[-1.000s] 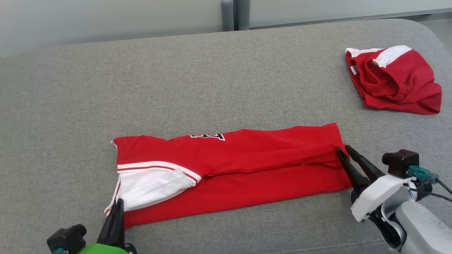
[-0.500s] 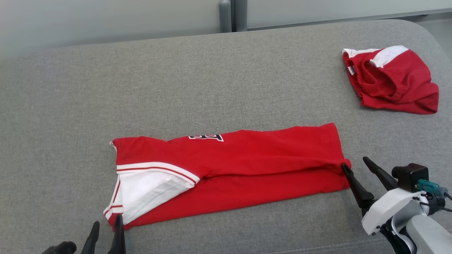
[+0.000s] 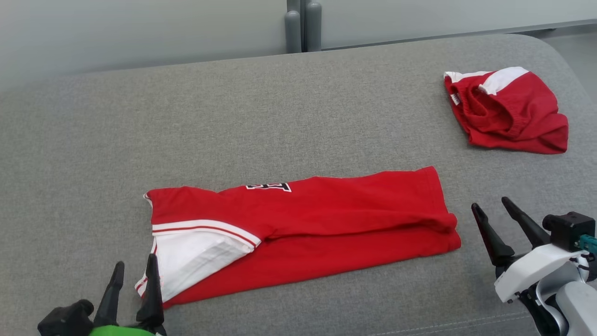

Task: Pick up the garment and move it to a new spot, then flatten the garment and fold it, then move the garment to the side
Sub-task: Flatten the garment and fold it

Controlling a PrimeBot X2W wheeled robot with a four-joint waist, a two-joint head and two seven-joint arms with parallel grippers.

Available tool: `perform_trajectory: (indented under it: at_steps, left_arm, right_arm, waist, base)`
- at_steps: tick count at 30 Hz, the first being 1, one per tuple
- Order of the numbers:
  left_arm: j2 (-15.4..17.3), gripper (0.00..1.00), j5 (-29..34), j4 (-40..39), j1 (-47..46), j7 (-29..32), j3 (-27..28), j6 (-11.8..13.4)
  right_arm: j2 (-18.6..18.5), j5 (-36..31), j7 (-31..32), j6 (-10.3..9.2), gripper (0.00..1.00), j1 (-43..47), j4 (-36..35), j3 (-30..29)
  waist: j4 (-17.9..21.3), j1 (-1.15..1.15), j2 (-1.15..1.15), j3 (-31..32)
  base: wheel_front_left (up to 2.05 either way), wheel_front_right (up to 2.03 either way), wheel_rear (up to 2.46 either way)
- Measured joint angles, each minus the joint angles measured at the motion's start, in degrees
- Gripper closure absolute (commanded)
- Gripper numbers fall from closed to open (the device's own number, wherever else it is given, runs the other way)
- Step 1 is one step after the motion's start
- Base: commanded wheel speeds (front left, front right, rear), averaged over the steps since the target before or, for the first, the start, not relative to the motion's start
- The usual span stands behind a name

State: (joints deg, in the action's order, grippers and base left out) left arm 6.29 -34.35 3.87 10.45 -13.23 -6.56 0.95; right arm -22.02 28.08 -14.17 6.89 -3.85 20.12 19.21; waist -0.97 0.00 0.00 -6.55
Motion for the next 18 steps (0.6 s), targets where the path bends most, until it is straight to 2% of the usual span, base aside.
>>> perform_trajectory:
  at_steps: [6,10,18]
  left_arm:
    - [-0.03,0.00,2.22,-3.65,-2.57,-0.51,-1.92,-0.54]
    - [-0.57,0.00,3.92,-5.71,-3.77,-0.52,-4.75,-1.07]
    - [-1.40,0.00,8.24,-8.12,-6.03,-0.69,-8.45,-1.44]
  right_arm:
    - [-0.09,-0.31,-0.01,-0.41,0.00,-0.02,-0.68,-1.63]
    - [0.66,1.11,-0.02,-0.38,0.00,-0.12,2.27,-0.78]
    - [2.79,5.54,2.42,-0.36,0.00,-2.36,7.73,-0.80]
  waist:
    - [1.47,0.00,0.00,1.21]
    - [2.27,0.00,0.00,1.76]
    - [0.34,0.00,0.00,1.50]
  base:
    - [0.00,0.00,0.00]
    - [0.00,0.00,0.00]
    - [0.00,0.00,0.00]
